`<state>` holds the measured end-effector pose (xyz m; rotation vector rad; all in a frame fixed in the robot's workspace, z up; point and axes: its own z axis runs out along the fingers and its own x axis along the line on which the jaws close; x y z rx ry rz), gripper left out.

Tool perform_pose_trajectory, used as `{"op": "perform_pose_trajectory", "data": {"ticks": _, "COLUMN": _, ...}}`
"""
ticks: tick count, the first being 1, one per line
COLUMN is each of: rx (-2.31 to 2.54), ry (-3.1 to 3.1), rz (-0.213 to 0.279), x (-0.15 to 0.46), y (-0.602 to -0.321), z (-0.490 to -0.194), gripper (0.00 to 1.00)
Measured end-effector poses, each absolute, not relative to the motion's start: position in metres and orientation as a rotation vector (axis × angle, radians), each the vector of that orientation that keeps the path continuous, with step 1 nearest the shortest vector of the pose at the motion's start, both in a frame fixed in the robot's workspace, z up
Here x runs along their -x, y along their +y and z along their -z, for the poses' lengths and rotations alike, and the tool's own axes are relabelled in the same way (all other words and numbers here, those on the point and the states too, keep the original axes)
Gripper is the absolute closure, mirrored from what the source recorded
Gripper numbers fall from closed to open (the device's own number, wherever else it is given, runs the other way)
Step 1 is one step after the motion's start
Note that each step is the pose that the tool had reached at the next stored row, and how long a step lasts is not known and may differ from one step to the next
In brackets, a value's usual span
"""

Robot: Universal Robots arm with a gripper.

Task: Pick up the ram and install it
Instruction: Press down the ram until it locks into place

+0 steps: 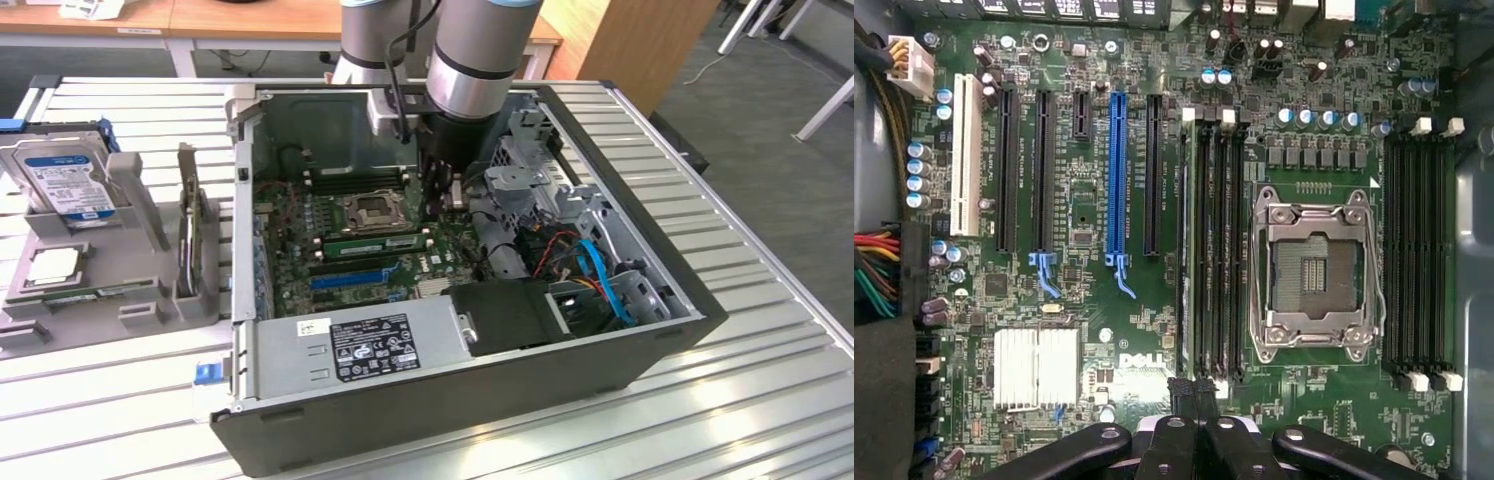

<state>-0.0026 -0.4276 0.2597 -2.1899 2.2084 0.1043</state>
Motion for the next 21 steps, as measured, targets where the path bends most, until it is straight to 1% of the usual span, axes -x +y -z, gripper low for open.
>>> {"op": "perform_pose_trajectory", "data": {"ticks": 21, "rx": 2.188, "ry": 2.206, "rz": -0.100, "x": 0.003, "y": -0.428, "z": -0.247, "gripper": 0.90}}
